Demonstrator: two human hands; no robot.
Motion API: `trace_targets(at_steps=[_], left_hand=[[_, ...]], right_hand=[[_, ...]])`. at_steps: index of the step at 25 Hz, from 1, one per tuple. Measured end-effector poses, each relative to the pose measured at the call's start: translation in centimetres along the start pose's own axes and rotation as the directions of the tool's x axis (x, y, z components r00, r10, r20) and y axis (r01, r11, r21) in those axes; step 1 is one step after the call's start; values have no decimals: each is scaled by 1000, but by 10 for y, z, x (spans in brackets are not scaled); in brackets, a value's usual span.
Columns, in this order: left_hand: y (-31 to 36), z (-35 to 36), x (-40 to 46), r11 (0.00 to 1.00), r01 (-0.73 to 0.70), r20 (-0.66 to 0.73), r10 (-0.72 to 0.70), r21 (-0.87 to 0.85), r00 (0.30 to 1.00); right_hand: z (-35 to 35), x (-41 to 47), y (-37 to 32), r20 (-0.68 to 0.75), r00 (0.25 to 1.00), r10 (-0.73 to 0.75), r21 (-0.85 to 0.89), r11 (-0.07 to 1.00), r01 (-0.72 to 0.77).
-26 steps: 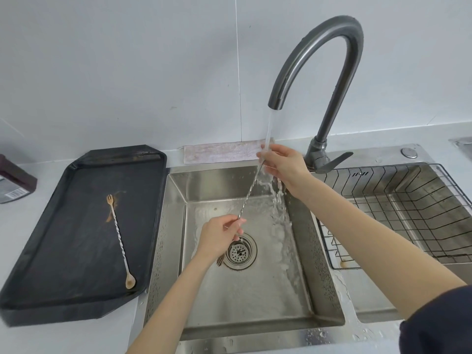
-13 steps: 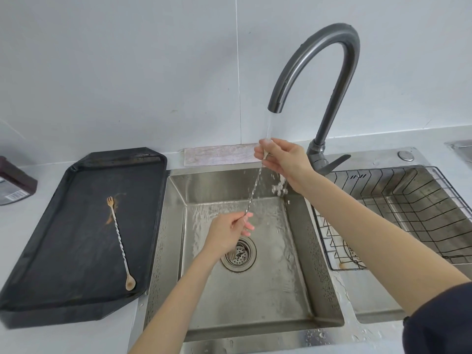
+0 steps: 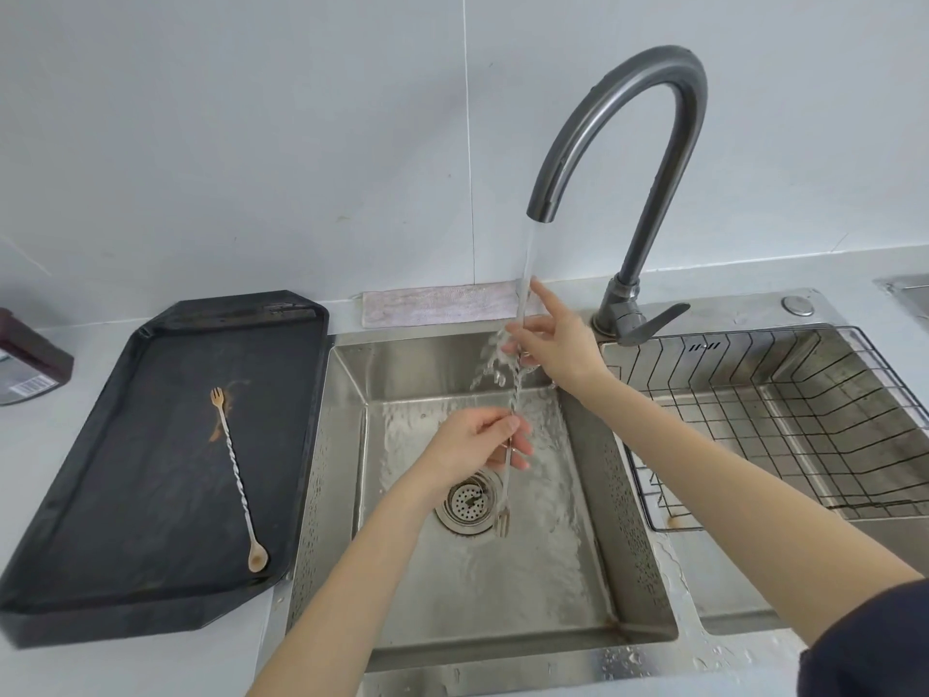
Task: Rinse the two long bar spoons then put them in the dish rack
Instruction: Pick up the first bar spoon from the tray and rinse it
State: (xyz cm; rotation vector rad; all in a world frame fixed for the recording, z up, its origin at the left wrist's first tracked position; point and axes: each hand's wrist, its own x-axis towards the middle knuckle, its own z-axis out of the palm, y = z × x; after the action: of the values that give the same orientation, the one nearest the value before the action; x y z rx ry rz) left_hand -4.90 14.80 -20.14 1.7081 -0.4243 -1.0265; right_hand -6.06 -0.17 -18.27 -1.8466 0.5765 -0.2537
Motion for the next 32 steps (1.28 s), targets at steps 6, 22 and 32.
trace_targets(at_steps=[6, 22, 32], left_hand=[[18, -9, -10, 975, 106, 157, -76, -194, 985], [53, -2, 21, 984, -143, -183, 161, 108, 970], [57, 3, 37, 964, -217, -218, 246, 151, 944]], right_hand=[[-3, -18, 22, 224, 949, -221, -448, 842, 302], [13, -47, 70, 181, 976, -122, -457, 868, 193], [15, -52, 79, 174, 983, 58, -442, 897, 25]])
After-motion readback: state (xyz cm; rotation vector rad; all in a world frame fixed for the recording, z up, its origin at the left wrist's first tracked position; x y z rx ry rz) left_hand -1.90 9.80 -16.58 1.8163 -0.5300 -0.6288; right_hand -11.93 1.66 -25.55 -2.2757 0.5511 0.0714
